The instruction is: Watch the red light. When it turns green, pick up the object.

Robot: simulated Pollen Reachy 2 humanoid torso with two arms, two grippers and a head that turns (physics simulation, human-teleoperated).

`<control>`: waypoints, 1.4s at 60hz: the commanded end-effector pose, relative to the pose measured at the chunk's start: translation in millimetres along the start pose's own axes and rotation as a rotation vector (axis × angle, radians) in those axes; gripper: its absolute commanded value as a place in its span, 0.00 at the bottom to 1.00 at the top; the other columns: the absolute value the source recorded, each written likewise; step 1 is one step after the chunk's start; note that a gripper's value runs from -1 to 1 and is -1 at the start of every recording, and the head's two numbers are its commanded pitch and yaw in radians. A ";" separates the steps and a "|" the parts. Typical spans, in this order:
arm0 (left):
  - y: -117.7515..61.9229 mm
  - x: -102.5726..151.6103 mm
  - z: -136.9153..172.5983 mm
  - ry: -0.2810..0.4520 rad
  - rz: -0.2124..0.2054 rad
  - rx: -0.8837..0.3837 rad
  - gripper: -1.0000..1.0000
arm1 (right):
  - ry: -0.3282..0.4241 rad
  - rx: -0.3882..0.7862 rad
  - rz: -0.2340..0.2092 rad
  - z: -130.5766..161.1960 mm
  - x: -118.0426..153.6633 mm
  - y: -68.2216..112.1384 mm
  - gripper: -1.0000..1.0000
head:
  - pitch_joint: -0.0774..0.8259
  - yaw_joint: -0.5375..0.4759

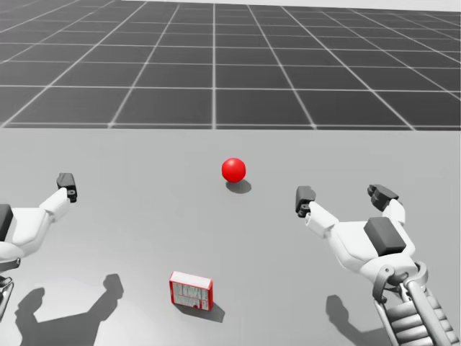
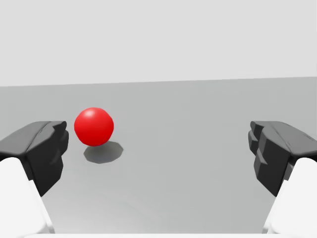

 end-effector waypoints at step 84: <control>-7.8 -0.1 3.1 -0.004 -0.013 -0.026 0.00 | 0.004 0.020 -0.014 1.4 -0.9 4.8 0.00 | 0.89 0.60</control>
